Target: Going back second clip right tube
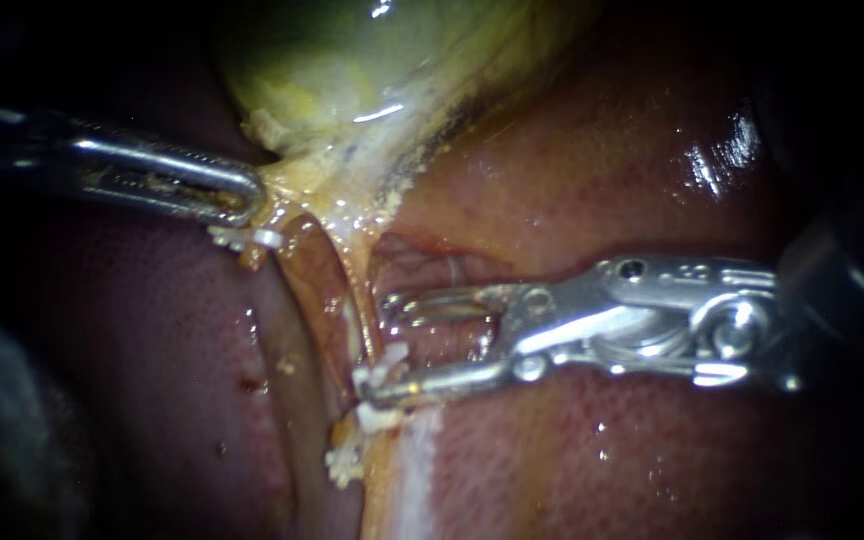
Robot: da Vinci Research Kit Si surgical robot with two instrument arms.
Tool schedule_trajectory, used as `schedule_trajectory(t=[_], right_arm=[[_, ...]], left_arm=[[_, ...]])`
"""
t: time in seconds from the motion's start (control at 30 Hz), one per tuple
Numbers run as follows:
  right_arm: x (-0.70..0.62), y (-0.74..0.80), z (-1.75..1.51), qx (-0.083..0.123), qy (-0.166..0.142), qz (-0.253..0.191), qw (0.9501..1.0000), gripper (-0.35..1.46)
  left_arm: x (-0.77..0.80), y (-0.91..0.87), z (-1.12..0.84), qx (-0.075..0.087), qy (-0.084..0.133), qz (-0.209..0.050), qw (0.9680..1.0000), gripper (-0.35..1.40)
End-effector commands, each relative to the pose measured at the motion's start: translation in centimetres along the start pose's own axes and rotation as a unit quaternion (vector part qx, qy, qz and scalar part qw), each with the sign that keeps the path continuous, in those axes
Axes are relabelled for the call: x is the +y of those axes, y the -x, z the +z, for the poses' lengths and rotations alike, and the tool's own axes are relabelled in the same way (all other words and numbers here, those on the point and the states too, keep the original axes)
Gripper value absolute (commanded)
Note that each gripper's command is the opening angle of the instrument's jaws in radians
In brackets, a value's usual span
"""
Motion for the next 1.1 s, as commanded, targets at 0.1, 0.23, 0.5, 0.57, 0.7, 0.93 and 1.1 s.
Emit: schedule_trajectory(t=[0.1, 0.23, 0.5, 0.57, 0.7, 0.93, 1.1], right_arm=[[-0.01, -0.06, -0.25, -0.012, 0.005, -0.035, 0.9993, 0.5], [-0.03, -0.09, -0.51, -0.04, 0.01, -0.067, 0.9969, 0.5], [-0.01, -0.09, -0.77, -0.053, 0.015, -0.091, 0.9943, 0.5], [-0.01, -0.1, -0.81, -0.053, 0.015, -0.096, 0.9938, 0.5], [-0.02, -0.11, -0.86, -0.053, 0.014, -0.099, 0.9936, 0.5], [-0.02, -0.11, -0.89, -0.053, 0.013, -0.099, 0.9936, 0.5], [-0.02, -0.1, -0.89, -0.053, 0.013, -0.099, 0.9936, 0.5]], left_arm=[[0.0, 0.0, 0.0, 0.0, 0.0, 0.0, 1.0, -0.35], [0.0, 0.0, 0.0, 0.0, 0.0, 0.0, 1.0, -0.35], [0.0, 0.0, 0.0, 0.0, 0.0, 0.0, 1.0, -0.35], [-0.01, 0.01, 0.01, 0.0, 0.0, 0.0, 1.0, -0.35], [-0.01, 0.02, 0.05, 0.001, -0.002, 0.001, 1.0, -0.35], [-0.09, 0.02, 0.32, 0.004, -0.008, 0.002, 1.0, -0.35], [-0.16, 0.08, 0.58, 0.002, -0.006, 0.004, 1.0, -0.35]])
